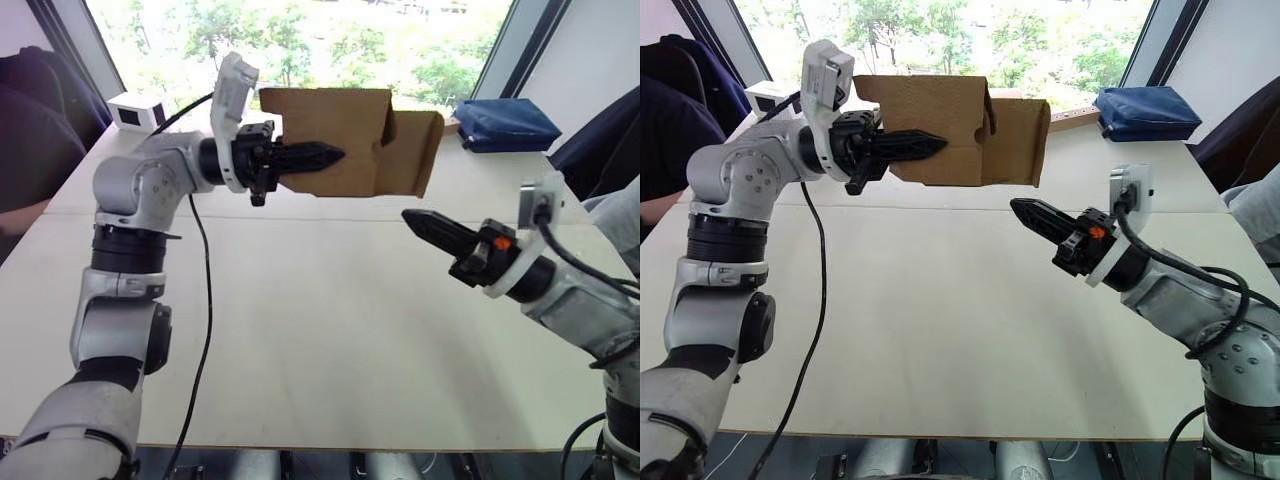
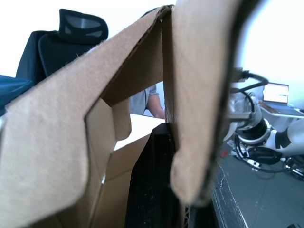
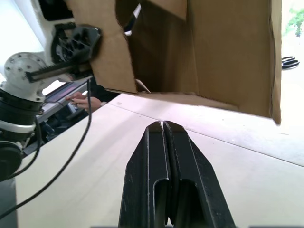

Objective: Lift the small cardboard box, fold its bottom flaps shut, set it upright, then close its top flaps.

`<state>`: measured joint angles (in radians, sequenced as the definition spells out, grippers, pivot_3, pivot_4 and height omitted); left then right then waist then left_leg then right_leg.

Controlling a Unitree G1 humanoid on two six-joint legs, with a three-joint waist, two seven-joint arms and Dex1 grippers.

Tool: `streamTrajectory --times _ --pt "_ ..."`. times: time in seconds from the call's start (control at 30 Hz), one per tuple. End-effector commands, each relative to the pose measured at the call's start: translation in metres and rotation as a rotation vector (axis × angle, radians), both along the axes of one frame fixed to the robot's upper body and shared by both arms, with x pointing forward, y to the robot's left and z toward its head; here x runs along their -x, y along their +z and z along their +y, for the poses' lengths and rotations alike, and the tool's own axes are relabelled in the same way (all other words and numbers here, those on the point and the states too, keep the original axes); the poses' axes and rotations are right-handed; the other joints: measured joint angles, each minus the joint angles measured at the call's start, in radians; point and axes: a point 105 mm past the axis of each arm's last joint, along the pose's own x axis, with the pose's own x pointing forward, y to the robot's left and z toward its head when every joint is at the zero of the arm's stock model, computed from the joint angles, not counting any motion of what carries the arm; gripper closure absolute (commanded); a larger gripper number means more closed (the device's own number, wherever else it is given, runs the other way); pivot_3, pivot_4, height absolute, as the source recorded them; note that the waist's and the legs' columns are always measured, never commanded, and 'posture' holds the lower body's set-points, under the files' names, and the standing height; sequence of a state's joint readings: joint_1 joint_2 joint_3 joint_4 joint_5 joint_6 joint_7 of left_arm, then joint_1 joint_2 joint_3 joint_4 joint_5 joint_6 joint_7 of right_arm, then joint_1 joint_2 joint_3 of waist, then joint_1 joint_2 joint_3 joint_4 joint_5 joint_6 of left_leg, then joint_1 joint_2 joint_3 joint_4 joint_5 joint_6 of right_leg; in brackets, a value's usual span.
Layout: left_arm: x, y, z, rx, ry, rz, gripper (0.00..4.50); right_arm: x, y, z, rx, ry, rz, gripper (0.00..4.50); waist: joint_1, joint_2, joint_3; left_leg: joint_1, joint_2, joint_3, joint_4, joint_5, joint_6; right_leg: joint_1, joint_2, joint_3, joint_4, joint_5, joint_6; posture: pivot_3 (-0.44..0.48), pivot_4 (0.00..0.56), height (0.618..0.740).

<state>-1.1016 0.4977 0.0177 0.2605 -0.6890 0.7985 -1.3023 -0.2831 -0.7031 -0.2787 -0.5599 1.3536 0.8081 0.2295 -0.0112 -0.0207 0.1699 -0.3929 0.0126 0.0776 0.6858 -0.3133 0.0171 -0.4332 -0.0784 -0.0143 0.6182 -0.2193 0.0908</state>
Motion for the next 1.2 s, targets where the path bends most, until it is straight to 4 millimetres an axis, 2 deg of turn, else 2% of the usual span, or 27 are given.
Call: streamTrajectory --times 0.03,0.5,1.0,1.2 --pt "0.014 0.016 -0.001 0.019 -0.045 -0.071 4.5 -0.002 0.009 0.003 0.009 -0.007 -0.07 4.48 0.0 0.0 0.0 0.0 0.0 0.0 0.0 0.0 0.0 0.0 0.0 0.0 0.0 0.0 0.0 0.0 0.15 0.74" --pt "0.021 0.003 -0.007 -0.003 -0.069 -0.037 4.5 -0.004 0.033 0.016 -0.103 0.054 -0.137 4.48 0.0 0.0 0.0 0.0 0.0 0.0 0.0 0.0 0.0 0.0 0.0 0.0 0.0 0.0 0.0 0.0 0.15 0.74" --pt "0.024 0.004 -0.012 -0.003 -0.089 -0.03 4.5 -0.006 0.029 0.036 -0.124 0.133 -0.129 4.48 -0.002 0.0 0.0 0.0 0.0 0.0 0.0 0.0 0.0 0.0 0.0 0.0 0.0 0.0 0.0 0.0 0.15 0.74" --pt "0.02 0.005 -0.008 -0.001 -0.064 -0.038 4.5 -0.005 0.036 0.031 -0.111 0.127 -0.151 4.48 0.001 0.0 0.0 0.0 0.0 0.0 0.0 0.0 0.0 0.0 0.0 0.0 0.0 0.0 0.0 0.0 0.15 0.74"
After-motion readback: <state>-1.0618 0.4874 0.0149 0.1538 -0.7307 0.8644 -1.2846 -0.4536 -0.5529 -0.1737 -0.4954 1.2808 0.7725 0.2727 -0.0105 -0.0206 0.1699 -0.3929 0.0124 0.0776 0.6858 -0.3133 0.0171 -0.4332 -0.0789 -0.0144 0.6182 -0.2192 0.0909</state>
